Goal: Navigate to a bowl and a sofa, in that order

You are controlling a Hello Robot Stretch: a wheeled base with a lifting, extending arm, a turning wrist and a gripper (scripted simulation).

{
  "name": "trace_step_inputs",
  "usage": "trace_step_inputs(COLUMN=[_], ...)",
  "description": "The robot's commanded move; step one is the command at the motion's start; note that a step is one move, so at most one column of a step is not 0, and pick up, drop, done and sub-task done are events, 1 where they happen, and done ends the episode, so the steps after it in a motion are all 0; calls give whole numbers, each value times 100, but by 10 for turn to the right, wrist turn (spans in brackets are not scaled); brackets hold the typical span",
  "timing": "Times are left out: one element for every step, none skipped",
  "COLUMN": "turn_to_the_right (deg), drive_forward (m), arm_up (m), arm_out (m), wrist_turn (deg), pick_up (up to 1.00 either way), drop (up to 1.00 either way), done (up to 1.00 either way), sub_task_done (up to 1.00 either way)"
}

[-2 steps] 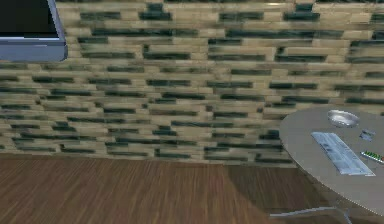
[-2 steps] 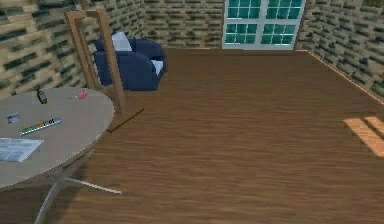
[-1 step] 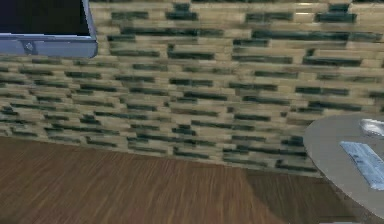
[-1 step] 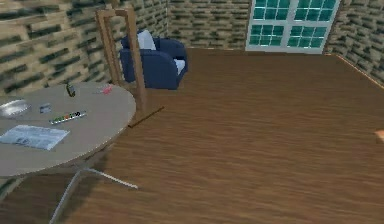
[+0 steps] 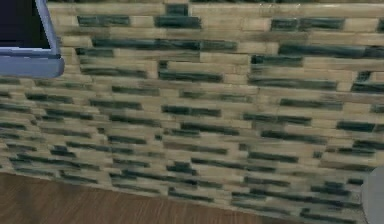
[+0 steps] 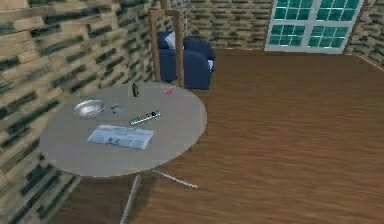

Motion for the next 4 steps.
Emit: trace_step_inputs(turn_to_the_right=[90,0,450,300], drive_forward=[0,50,0,0], arm_up=[0,0,0,0], arm_out=[0,0,0,0], wrist_turn=[0,0,0,0], pick_up=[0,0,0,0], drop=[0,0,0,0], done=[0,0,0,0], sub_task_done=[0,0,0,0])
